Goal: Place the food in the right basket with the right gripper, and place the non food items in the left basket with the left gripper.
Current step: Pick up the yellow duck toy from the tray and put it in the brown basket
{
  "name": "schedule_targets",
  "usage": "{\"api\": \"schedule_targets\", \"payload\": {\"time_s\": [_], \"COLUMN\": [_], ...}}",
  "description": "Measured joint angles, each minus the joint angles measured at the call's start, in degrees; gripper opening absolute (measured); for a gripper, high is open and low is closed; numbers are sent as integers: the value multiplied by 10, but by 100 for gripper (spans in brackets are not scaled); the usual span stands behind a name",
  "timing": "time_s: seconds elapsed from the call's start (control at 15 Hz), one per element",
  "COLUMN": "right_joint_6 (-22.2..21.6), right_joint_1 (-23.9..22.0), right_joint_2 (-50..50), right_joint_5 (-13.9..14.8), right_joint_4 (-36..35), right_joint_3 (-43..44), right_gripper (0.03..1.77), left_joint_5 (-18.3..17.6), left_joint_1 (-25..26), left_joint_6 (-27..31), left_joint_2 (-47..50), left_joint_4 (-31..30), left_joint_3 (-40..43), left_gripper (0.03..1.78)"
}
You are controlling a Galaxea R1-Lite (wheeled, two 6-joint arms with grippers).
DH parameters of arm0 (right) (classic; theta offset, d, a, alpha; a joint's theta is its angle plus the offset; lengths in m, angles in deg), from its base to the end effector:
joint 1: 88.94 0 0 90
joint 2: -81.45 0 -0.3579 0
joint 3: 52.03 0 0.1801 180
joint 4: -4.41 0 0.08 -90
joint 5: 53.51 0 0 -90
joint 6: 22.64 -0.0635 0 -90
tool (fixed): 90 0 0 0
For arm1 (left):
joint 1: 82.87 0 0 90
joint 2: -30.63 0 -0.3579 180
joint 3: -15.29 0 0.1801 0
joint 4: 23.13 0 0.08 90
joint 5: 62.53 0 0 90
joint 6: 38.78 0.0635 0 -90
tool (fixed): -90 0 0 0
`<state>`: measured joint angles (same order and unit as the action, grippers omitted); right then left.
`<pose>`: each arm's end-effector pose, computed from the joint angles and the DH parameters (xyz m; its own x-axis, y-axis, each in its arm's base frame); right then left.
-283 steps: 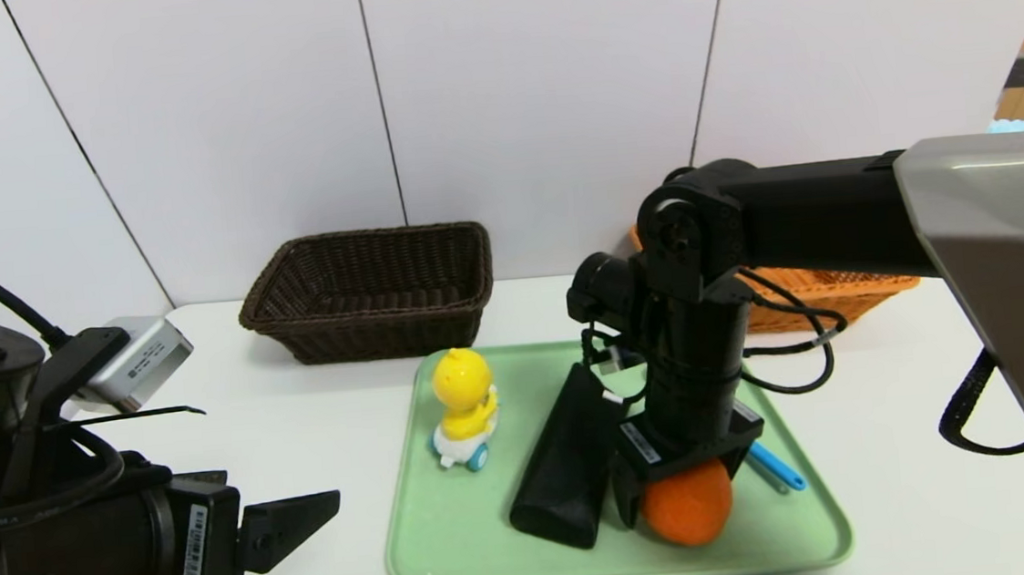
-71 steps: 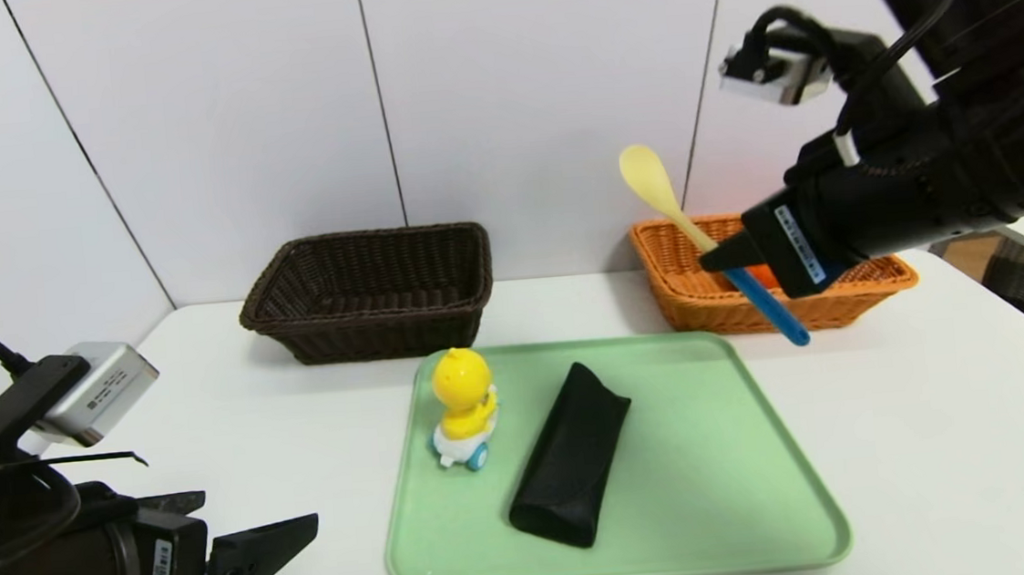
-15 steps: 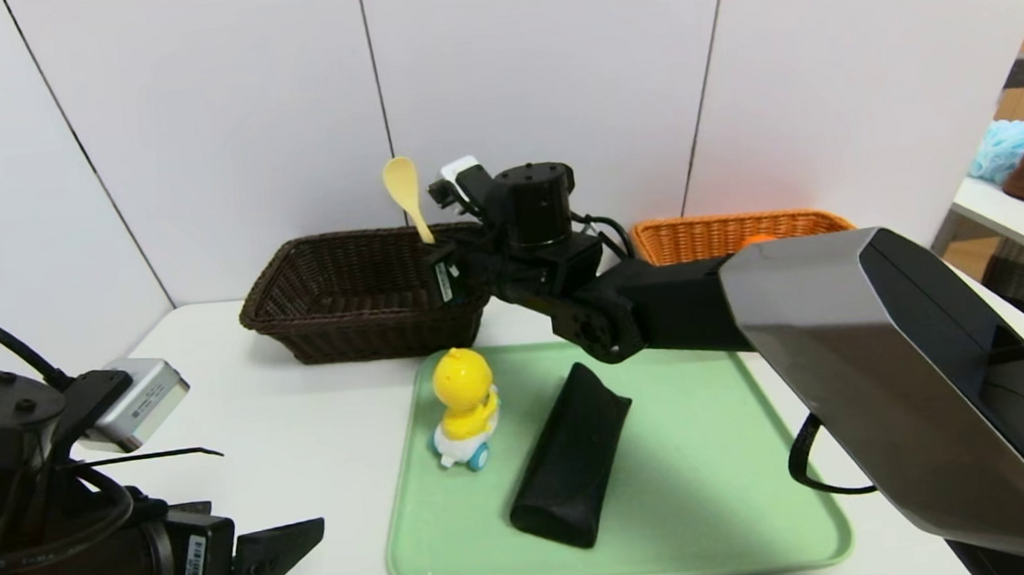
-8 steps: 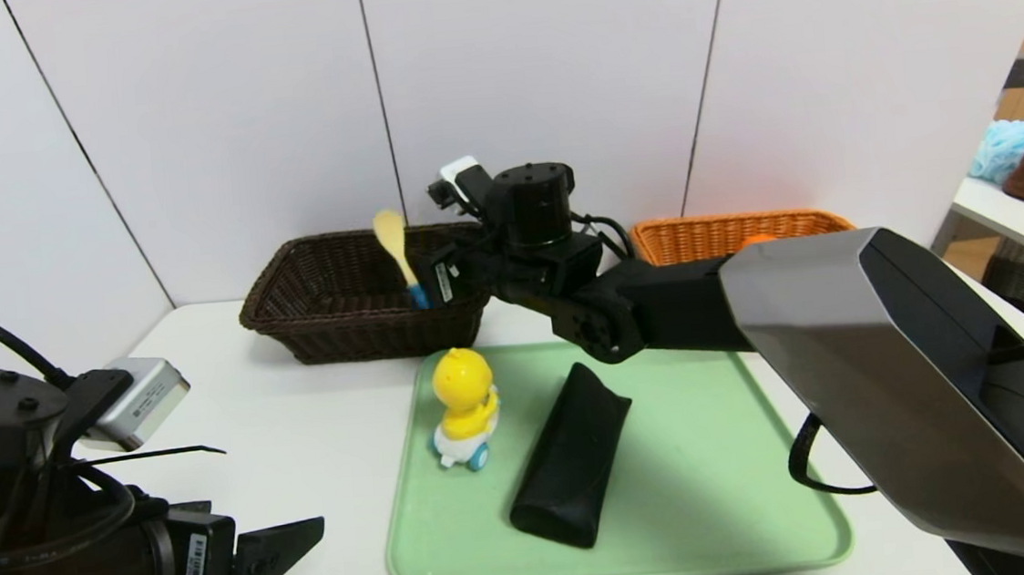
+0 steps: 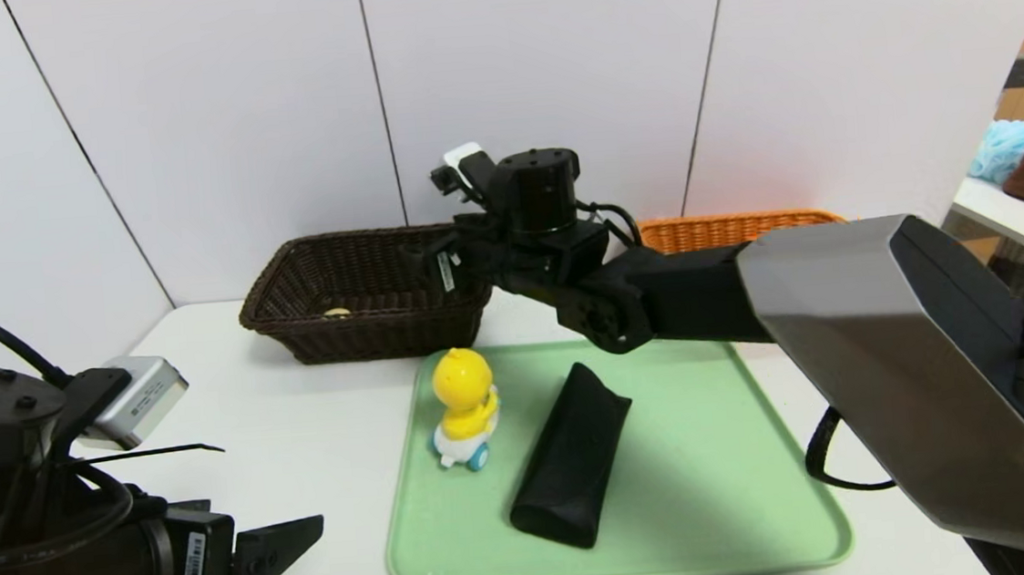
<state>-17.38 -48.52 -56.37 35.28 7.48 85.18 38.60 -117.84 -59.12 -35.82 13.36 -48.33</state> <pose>0.4472 0.3826 0.2292 0.7459 0.6630 -0.0642 -0.6660 0.7405 -0.0901 0.1275 -0.0742 0.2290 0.7327 -0.2769 -0.6217 0.2321 0.9604 -0.1542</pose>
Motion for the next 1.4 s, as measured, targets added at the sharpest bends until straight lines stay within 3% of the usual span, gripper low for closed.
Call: {"api": "schedule_targets", "payload": {"time_s": [0.33, 0.73, 1.13, 1.4], "right_joint_6": [-88, -96, -101, -102], "right_joint_1": [1, -7, -41, -64], "right_joint_2": [94, 268, 468, 605], "right_joint_5": [3, -5, -6, -6], "right_joint_4": [180, 332, 346, 312], "right_joint_3": [-11, -106, -319, -493], "right_gripper": [153, 163, 167, 169], "left_joint_5": [-2, -2, -4, -5], "left_joint_1": [0, 0, 0, 0], "left_joint_6": [0, 4, 6, 6], "left_joint_2": [3, 6, 12, 27], "left_joint_4": [-24, -33, -33, -33], "left_joint_3": [1, 0, 1, 8], "left_gripper": [169, 169, 169, 169]}}
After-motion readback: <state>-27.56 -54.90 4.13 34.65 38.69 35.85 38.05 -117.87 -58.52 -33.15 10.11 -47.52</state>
